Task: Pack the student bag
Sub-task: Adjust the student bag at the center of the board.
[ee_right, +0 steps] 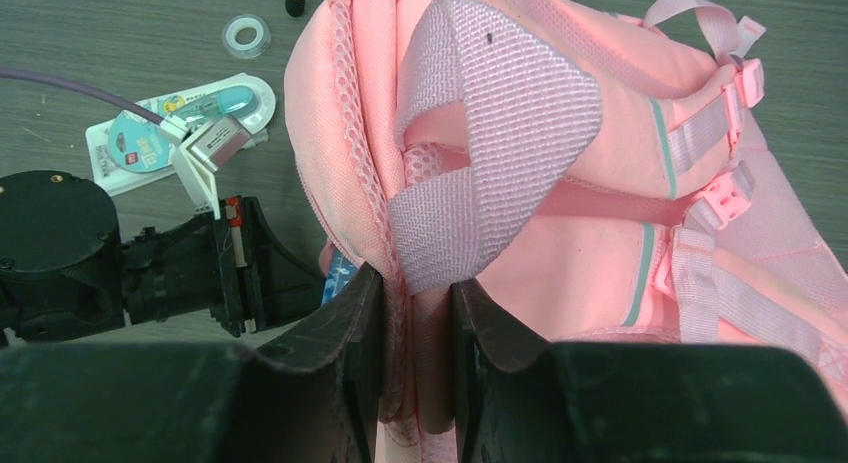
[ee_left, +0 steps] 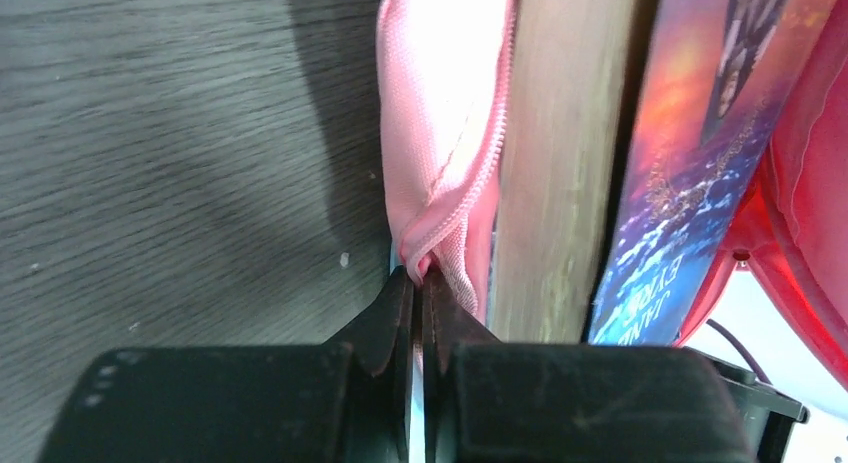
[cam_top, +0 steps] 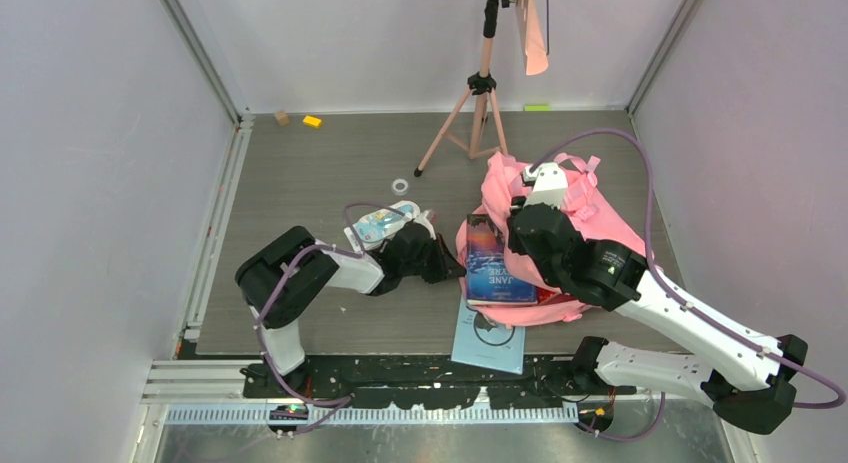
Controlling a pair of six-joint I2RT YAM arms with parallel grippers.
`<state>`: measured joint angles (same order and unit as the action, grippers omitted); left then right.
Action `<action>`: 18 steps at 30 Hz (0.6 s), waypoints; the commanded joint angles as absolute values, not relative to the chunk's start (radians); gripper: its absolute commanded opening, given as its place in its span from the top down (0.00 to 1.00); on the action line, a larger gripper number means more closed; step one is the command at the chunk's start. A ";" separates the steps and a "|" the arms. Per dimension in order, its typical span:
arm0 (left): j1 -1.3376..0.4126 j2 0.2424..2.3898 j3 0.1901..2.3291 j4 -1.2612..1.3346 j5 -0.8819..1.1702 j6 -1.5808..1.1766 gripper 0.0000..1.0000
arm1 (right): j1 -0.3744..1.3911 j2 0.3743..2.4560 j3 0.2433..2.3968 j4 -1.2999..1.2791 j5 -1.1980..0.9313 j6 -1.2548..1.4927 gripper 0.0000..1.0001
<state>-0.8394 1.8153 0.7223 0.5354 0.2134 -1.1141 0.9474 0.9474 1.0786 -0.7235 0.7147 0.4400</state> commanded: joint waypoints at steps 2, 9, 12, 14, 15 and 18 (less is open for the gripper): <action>-0.857 1.640 0.894 0.556 0.234 -1.025 1.00 | 0.948 0.931 1.160 -0.600 0.876 0.365 1.00; -0.857 1.512 1.095 0.410 0.258 -0.929 1.00 | 0.948 0.906 1.239 -0.532 1.080 0.171 1.00; -0.857 1.483 1.178 0.370 0.270 -0.892 1.00 | 0.948 0.902 1.264 -0.472 1.100 0.090 1.00; -0.857 1.469 1.240 0.334 0.272 -0.861 1.00 | 0.948 0.902 1.283 -0.444 1.098 0.054 1.00; -0.857 1.466 1.281 0.316 0.276 -0.846 1.00 | 0.948 0.903 1.295 -0.427 1.096 0.043 1.00; -0.857 1.470 1.372 0.267 0.296 -0.815 1.00 | 0.948 0.910 1.339 -0.406 1.070 0.009 1.00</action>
<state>-0.8627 1.5707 1.1999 0.1608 0.2523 -0.8749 0.9413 0.9417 1.2140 -0.6441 1.0172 0.1024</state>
